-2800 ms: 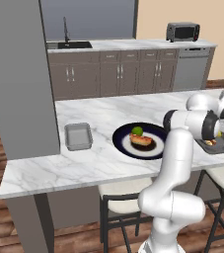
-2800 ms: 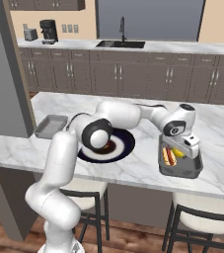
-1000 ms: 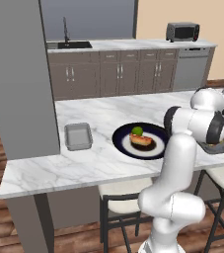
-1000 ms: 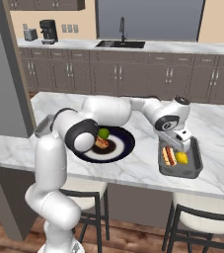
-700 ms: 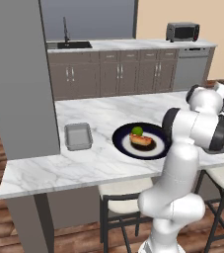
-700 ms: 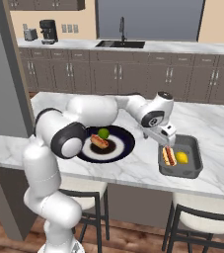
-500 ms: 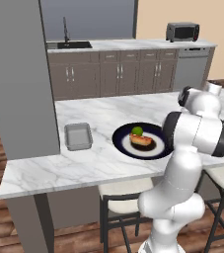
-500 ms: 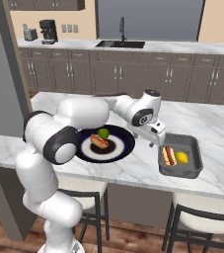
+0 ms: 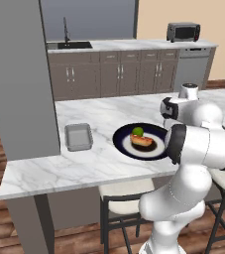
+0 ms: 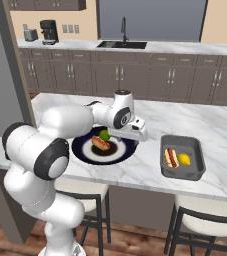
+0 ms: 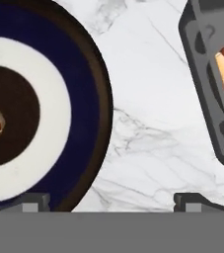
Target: Place one cooked food and one vegetable from the large plate to each tupperware container.
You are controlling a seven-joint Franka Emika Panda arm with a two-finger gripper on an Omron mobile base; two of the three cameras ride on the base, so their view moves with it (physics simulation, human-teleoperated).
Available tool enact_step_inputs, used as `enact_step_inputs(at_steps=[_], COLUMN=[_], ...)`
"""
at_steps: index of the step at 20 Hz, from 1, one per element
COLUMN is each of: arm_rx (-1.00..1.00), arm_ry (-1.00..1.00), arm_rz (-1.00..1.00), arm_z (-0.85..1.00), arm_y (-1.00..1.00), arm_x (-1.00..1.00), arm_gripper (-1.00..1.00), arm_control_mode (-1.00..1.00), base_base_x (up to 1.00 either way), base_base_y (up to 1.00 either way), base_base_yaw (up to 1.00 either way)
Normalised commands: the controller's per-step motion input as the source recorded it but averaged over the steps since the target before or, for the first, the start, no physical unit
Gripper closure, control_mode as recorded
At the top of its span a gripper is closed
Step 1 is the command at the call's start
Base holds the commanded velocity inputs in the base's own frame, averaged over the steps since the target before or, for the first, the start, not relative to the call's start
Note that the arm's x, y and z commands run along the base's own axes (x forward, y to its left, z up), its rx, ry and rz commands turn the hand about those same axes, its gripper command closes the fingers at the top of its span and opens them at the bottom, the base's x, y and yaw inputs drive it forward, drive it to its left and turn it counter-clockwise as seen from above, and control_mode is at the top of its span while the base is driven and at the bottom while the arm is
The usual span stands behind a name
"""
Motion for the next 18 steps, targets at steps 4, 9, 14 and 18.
enact_step_inputs(at_steps=[4, 9, 14, 18], arm_rx=[-0.08, 0.03, 0.1, -0.01], arm_ry=[0.0, 0.0, 0.05, 0.03], arm_rz=[0.33, 0.34, 0.23, 0.1], arm_z=[0.0, 0.0, 0.0, 0.0], arm_y=[0.34, 0.28, 0.34, 0.47], arm_x=[0.0, 0.0, 0.04, 0.18], arm_gripper=[-1.0, -1.0, -1.0, -1.0], arm_control_mode=[-1.0, -1.0, -1.0, -1.0], base_base_x=[0.0, 0.0, 0.0, 0.0], base_base_y=[0.0, 0.0, 0.0, 0.0], base_base_yaw=[0.0, 0.0, 0.0, 0.0])
